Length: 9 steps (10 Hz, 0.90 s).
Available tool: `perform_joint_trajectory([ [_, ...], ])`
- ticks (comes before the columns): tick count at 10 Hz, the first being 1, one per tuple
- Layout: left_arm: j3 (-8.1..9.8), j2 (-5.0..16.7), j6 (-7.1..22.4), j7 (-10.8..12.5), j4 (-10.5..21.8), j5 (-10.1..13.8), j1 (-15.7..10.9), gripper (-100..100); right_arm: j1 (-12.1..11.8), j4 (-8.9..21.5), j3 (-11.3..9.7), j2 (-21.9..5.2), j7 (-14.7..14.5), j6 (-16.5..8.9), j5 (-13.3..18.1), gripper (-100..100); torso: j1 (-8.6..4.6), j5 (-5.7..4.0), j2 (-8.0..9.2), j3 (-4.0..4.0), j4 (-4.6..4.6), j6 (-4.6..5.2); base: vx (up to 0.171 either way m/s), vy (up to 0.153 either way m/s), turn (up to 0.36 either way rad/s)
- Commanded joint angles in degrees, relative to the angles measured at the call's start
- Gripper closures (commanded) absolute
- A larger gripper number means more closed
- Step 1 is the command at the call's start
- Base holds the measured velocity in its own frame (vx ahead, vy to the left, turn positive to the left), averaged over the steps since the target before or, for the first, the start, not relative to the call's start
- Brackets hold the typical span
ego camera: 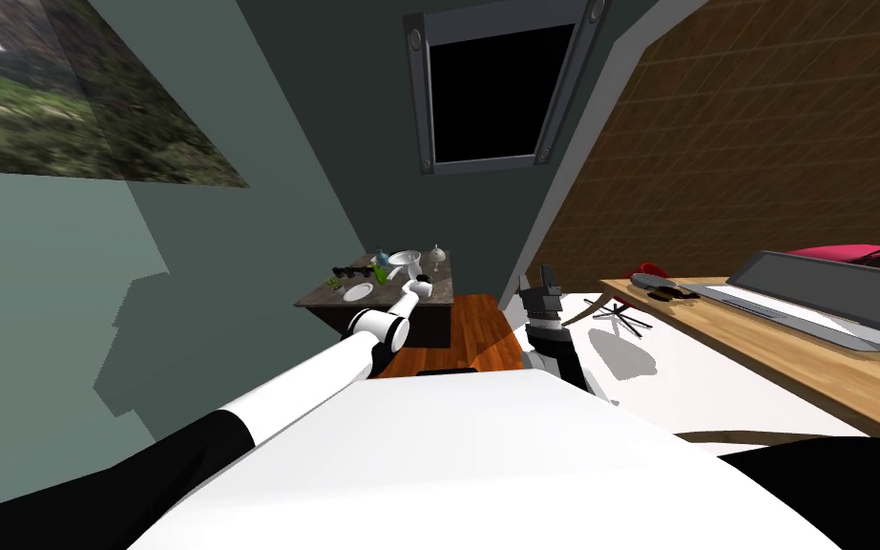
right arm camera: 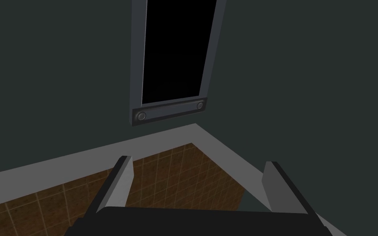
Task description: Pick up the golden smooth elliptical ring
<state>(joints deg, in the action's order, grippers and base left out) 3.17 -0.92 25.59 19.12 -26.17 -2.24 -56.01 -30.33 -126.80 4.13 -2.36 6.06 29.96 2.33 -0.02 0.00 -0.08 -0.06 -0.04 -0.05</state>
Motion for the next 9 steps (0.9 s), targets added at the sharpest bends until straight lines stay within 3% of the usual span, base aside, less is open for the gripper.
perform_joint_trajectory([
  [1, 0.0, 0.0, 0.0, 0.0, 0.0, 0.0, 0.0, 100, 0.0, 0.0, 0.0, 0.0, 0.0, 0.0, 0.0, 0, 0.0, 0.0, 0.0, 0.0, 0.0, 0.0, 0.0, 0.0, 0.0],
  [4, 0.02, 0.02, -0.04, 0.03, -0.03, 0.01, -0.03, 100, 0.0, 0.0, 0.0, 0.0, 0.0, 0.0, 0.0, 0, -0.01, -0.01, 0.09, 0.04, 0.0, 0.01, 0.002, 0.0, -0.001],
  [5, 0.03, 0.02, -0.04, 0.04, -0.03, 0.02, -0.03, 0, 0.0, 0.0, 0.0, 0.0, 0.0, 0.0, 0.0, 0, -0.01, -0.02, 0.09, 0.05, 0.0, 0.02, 0.0, 0.0, 0.0],
  [6, -0.06, 0.05, 1.61, -0.27, -1.56, 0.36, -0.17, 100, 0.0, 0.0, 0.0, 0.0, 0.0, 0.0, 0.0, 0, -0.01, -0.02, 0.1, 0.05, 0.0, 0.02, -0.066, 0.009, 0.026],
  [8, 0.04, 0.09, 0.66, 0.0, -0.21, 0.29, -0.79, 100, 0.01, 0.0, 0.0, 0.0, 0.0, 0.0, 0.0, 0, 0.03, -0.02, 0.4, 0.22, 0.06, 0.01, -0.057, 0.007, 0.005],
  [9, 0.03, 0.08, 0.87, -0.04, -0.35, 0.3, -0.71, 0, 0.01, 0.0, 0.0, 0.0, 0.0, 0.0, 0.0, 0, 0.0, -0.02, 0.3, 0.17, 0.05, 0.02, -0.006, 0.001, 0.0],
])
